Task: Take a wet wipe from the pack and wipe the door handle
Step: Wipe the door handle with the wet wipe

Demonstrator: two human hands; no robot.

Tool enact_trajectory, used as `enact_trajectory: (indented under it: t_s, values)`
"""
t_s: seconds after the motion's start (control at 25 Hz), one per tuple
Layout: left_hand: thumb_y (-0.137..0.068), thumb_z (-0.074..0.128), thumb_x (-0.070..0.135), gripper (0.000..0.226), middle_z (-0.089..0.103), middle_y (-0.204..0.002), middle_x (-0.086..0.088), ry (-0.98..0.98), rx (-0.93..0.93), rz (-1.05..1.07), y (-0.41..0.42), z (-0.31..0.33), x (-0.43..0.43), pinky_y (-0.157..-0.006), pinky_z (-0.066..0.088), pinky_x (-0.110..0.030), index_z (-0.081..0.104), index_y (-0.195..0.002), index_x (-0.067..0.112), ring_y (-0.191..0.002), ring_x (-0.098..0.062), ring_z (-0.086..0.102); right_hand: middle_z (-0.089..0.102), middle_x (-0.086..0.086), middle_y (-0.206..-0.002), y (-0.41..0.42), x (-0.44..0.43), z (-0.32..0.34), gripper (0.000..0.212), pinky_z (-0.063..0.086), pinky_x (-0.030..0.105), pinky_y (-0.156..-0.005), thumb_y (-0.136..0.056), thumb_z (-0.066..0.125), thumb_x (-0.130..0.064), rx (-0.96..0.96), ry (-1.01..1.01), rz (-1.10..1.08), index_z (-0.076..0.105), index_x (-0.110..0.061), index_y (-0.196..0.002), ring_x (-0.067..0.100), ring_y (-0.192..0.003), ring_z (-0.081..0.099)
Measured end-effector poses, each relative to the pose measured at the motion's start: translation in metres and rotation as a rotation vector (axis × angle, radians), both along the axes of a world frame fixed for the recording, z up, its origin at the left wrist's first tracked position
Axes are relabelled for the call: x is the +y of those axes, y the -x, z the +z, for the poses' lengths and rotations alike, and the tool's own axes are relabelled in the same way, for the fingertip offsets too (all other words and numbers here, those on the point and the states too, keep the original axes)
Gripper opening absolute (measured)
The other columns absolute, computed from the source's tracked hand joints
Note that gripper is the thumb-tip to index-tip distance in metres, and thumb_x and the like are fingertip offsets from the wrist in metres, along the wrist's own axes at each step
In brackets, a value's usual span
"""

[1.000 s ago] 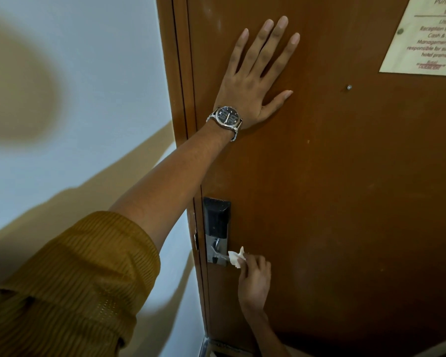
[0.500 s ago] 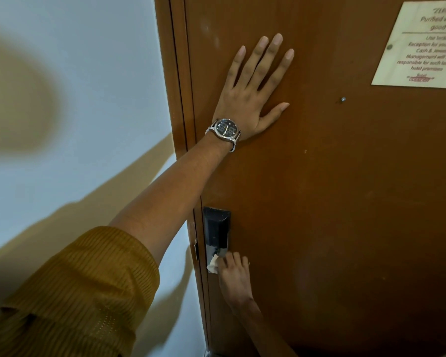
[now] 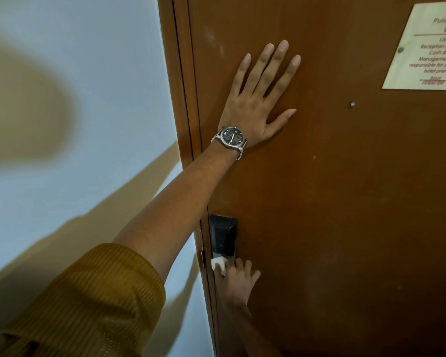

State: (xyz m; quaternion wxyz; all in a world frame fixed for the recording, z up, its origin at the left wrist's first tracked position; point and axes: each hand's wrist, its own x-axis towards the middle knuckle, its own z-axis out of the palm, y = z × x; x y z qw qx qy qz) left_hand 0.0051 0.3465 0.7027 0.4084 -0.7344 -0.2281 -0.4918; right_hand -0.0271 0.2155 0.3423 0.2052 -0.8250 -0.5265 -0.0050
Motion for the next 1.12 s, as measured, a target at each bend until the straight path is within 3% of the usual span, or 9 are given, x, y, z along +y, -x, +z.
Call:
enact_trajectory:
  t_s: [0.2, 0.36, 0.48, 0.64, 0.88, 0.96, 1.12]
  values:
    - [-0.109, 0.034, 0.065, 0.072, 0.034, -0.168, -0.016, 0.007, -0.015, 0.014, 0.0, -0.002, -0.002, -0.13, 0.019, -0.056, 0.034, -0.163, 0.018, -0.157, -0.034, 0.029, 0.072, 0.007, -0.097, -0.013, -0.006, -0.003, 0.032, 0.047, 0.047, -0.078, -0.08, 0.07, -0.045, -0.19, 0.072, 0.193, 0.072, -0.017, -0.095, 0.026, -0.093, 0.061]
    - [-0.108, 0.037, 0.065, 0.072, 0.035, -0.168, -0.016, 0.003, -0.018, 0.013, 0.001, -0.001, -0.003, -0.13, 0.021, -0.056, 0.035, -0.163, 0.018, -0.157, -0.034, 0.03, 0.072, 0.007, -0.101, -0.03, -0.013, -0.006, 0.049, 0.053, 0.049, -0.078, -0.055, 0.09, -0.037, -0.314, 0.121, 0.367, 0.071, -0.02, -0.097, 0.026, -0.095, 0.064]
    - [-0.108, 0.037, 0.065, 0.072, 0.035, -0.167, -0.017, 0.011, -0.021, 0.005, 0.0, -0.002, -0.002, -0.13, 0.02, -0.055, 0.036, -0.162, 0.018, -0.157, -0.034, 0.03, 0.071, 0.005, -0.103, -0.052, -0.019, -0.009, 0.051, 0.055, 0.049, -0.081, -0.057, 0.088, -0.041, -0.378, 0.101, 0.481, 0.068, -0.022, -0.101, 0.024, -0.098, 0.065]
    - [-0.108, 0.039, 0.064, 0.071, 0.036, -0.167, -0.017, 0.002, -0.03, -0.007, 0.0, -0.001, -0.002, -0.13, 0.021, -0.056, 0.037, -0.162, 0.017, -0.156, -0.034, 0.031, 0.069, 0.001, -0.106, -0.09, -0.027, -0.01, 0.031, 0.052, 0.048, -0.088, -0.088, 0.059, -0.05, -0.404, 0.038, 0.56, 0.066, -0.025, -0.105, 0.021, -0.106, 0.062]
    - [-0.108, 0.039, 0.063, 0.07, 0.037, -0.166, -0.018, -0.001, -0.035, -0.009, 0.0, -0.001, -0.002, -0.13, 0.022, -0.056, 0.039, -0.161, 0.017, -0.156, -0.035, 0.032, 0.055, -0.003, -0.131, -0.111, -0.032, -0.013, 0.054, 0.035, 0.041, -0.104, -0.099, 0.024, -0.058, -0.244, 0.045, 0.59, 0.061, -0.024, -0.121, 0.02, -0.13, 0.039]
    - [-0.108, 0.039, 0.063, 0.07, 0.038, -0.165, -0.018, -0.001, -0.041, -0.016, -0.001, -0.001, -0.002, -0.129, 0.022, -0.057, 0.04, -0.16, 0.017, -0.155, -0.035, 0.033, 0.052, -0.002, -0.136, -0.108, -0.03, -0.012, 0.052, 0.033, 0.042, -0.106, -0.098, 0.025, -0.057, -0.229, 0.062, 0.592, 0.054, -0.026, -0.129, 0.021, -0.133, 0.037]
    - [-0.108, 0.039, 0.064, 0.071, 0.037, -0.166, -0.018, -0.004, -0.044, -0.003, -0.001, -0.002, 0.0, -0.129, 0.021, -0.056, 0.039, -0.161, 0.017, -0.156, -0.035, 0.032, 0.054, 0.0, -0.137, -0.086, -0.023, -0.008, 0.042, 0.034, 0.042, -0.105, -0.096, 0.049, -0.042, -0.158, 0.079, 0.583, 0.041, -0.032, -0.136, 0.02, -0.129, 0.043]
